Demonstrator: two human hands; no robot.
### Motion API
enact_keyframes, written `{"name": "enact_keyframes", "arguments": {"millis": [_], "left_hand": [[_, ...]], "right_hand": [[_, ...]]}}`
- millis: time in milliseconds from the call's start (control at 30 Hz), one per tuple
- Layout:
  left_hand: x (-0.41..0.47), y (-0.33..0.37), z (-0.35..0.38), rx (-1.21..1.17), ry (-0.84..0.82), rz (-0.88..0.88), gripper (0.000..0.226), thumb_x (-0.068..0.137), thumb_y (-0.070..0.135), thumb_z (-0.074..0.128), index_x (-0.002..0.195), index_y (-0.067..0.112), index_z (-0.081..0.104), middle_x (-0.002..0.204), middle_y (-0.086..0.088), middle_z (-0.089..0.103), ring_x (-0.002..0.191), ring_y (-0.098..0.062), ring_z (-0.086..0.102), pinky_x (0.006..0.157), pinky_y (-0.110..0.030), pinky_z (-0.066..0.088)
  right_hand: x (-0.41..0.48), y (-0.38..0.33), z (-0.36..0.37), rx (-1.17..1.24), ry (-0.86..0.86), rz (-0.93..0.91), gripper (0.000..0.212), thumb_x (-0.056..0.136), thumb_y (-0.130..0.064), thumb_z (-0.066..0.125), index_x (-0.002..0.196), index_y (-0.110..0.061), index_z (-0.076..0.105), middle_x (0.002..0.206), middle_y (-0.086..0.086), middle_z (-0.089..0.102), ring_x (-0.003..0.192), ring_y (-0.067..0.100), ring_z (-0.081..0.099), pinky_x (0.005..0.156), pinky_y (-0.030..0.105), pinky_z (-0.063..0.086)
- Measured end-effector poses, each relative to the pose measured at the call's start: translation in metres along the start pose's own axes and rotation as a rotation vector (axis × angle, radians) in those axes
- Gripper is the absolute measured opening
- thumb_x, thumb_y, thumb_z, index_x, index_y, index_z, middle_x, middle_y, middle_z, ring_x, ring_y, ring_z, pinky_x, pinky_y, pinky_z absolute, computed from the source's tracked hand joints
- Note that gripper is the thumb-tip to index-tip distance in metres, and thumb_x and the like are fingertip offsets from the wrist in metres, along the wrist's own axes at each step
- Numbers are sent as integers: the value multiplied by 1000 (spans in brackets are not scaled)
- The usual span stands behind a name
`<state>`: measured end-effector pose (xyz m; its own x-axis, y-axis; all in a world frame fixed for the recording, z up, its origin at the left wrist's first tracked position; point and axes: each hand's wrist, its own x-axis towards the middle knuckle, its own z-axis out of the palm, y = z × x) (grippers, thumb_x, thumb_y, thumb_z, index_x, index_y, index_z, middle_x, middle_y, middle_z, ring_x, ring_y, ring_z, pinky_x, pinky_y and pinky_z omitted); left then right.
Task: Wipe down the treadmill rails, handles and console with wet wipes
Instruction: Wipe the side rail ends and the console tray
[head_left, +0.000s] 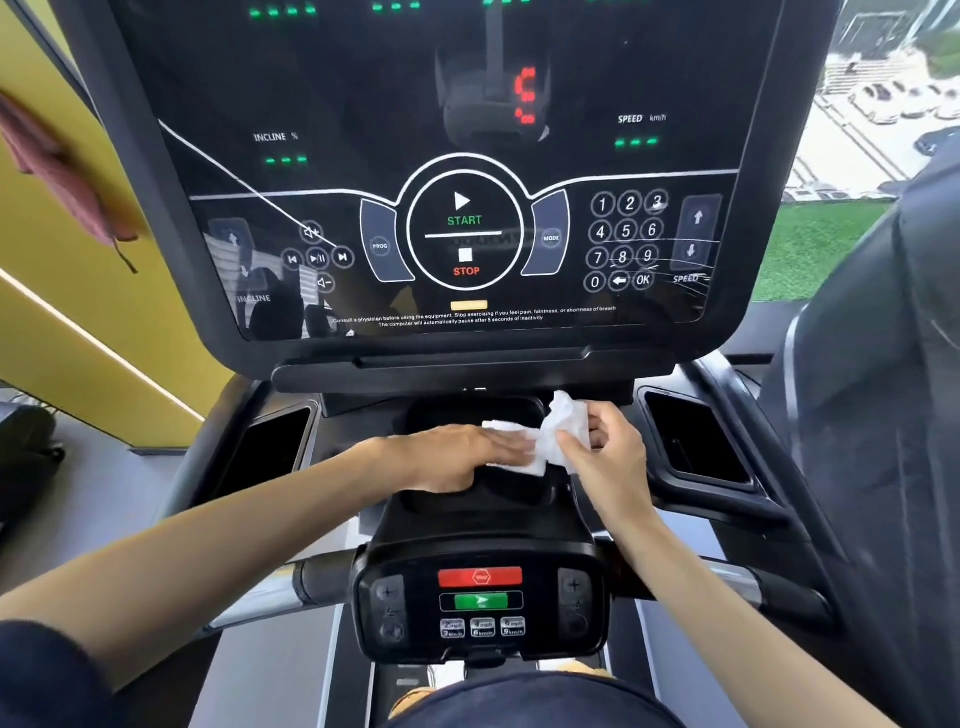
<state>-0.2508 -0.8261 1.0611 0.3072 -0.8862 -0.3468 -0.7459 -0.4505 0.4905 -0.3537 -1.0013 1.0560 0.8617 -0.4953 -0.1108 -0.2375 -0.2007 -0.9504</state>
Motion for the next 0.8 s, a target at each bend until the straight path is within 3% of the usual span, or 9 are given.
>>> {"name": "enact_keyframes", "arguments": {"millis": [133, 267, 400, 467, 533, 567, 633, 700, 800], "left_hand": [[-2, 7, -2, 11, -74, 23, 89, 69, -26, 34, 144, 20, 41, 155, 11, 25, 143, -1, 17, 118, -25, 18], [-17, -18, -14, 103, 47, -76, 89, 70, -23, 35, 148, 20, 33, 157, 11, 18, 144, -4, 14, 100, 3, 8], [-55, -31, -16, 257, 70, -154, 82, 80, -16, 35, 151, 25, 25, 158, 12, 13, 145, -6, 14, 109, -13, 17], [-76, -29, -14, 262, -14, -158, 83, 79, -15, 39, 148, 31, 31, 156, 17, 16, 143, -1, 17, 111, -21, 23], [-89, -22, -10, 195, -137, -97, 79, 77, -15, 45, 143, 30, 43, 153, 20, 23, 141, 4, 19, 116, -26, 16], [-92, -17, -9, 189, -190, -75, 77, 77, -14, 47, 142, 29, 44, 153, 20, 24, 141, 5, 19, 116, -25, 12], [-88, -18, -13, 233, -192, -80, 81, 77, -15, 44, 144, 30, 41, 153, 22, 23, 142, 1, 20, 112, -23, 21], [-76, -30, -20, 290, -82, -128, 84, 78, -16, 41, 146, 32, 34, 155, 19, 19, 143, -3, 20, 99, -15, 27], [-71, -44, -23, 368, 67, -172, 76, 85, -11, 42, 149, 28, 29, 157, 14, 16, 144, -5, 17, 96, -7, 16]], "right_hand": [[0, -1, 0, -16, -12, -17, 27, 81, -8, 65, 92, -32, 58, 84, 2, 67, 79, 16, 62, 70, 26, 51], [0, 0, 0, -20, -23, -28, 31, 80, -7, 65, 90, -35, 58, 85, 1, 68, 79, 16, 63, 68, 23, 51], [1, 2, 1, -9, -59, -15, 26, 80, -8, 65, 95, -30, 62, 87, 0, 68, 83, 17, 64, 68, 24, 52], [1, 2, 3, -6, -82, -8, 24, 81, -9, 65, 100, -24, 64, 88, -1, 69, 85, 16, 65, 68, 24, 53], [1, 2, 4, -2, -101, -4, 25, 80, -10, 66, 100, -25, 64, 89, -2, 69, 84, 15, 65, 69, 27, 55], [0, 2, 5, -1, -106, -3, 25, 80, -10, 66, 99, -26, 64, 88, -2, 69, 84, 16, 65, 70, 29, 55], [1, 2, 5, 0, -103, -4, 25, 79, -10, 66, 97, -27, 64, 87, -1, 70, 83, 18, 66, 70, 32, 56], [1, 3, 4, -9, -101, -1, 25, 79, -10, 67, 97, -28, 63, 87, 0, 70, 84, 19, 66, 71, 32, 56], [1, 4, 4, -12, -91, 9, 24, 80, -11, 67, 98, -27, 63, 87, -1, 69, 83, 17, 66, 72, 34, 57]]}}
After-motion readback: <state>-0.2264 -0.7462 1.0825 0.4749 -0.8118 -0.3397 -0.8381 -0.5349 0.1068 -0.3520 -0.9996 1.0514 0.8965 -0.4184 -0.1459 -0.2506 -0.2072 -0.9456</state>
